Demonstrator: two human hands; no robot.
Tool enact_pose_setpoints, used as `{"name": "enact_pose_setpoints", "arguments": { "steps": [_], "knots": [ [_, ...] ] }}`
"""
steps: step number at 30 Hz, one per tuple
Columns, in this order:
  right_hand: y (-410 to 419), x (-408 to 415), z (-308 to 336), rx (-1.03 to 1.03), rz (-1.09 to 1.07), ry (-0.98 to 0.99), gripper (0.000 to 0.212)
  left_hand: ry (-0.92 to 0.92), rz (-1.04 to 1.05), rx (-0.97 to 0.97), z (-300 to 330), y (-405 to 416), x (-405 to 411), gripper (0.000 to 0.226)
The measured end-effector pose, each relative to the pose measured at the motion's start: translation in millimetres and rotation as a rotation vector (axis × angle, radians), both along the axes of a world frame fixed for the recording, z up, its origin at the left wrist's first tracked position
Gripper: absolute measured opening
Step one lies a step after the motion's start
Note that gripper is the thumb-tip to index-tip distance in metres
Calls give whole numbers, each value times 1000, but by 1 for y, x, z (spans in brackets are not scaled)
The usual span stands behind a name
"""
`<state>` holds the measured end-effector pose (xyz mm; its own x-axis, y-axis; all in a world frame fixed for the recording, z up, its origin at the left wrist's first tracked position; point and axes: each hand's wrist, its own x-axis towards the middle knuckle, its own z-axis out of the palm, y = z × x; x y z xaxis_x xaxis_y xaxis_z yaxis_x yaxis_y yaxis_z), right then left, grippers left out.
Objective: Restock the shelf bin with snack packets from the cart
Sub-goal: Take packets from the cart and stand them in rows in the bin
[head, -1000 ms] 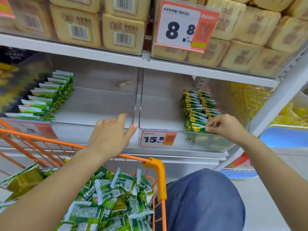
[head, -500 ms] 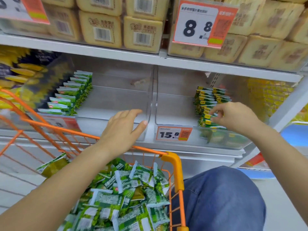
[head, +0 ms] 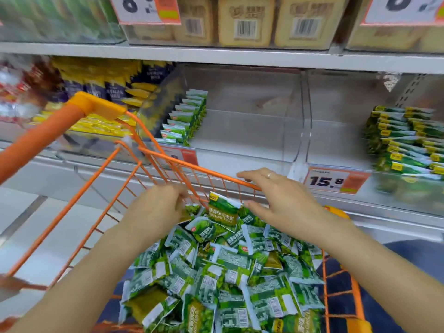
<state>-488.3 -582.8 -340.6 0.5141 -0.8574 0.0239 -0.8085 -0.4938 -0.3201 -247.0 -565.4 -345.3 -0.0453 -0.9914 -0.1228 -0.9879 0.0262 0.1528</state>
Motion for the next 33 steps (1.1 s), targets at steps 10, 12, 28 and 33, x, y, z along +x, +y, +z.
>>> {"name": "enact_pose_setpoints", "arguments": {
  "steps": [10,12,28,33],
  "knots": [
    [-1,-1,-14,-47,-16,46,51,-123,5,407,-35,-13,18,86],
    [-1,0,-15,-56,-18,43,51,-136,16,380,-38,-12,14,83],
    [10,-11,25,458,-105,-1034,32,1396,72,319,45,9,-61,28],
    [16,-25,26,577,-266,-1165,44,1399,134,132,41,-2,-102,14]
  ]
}}
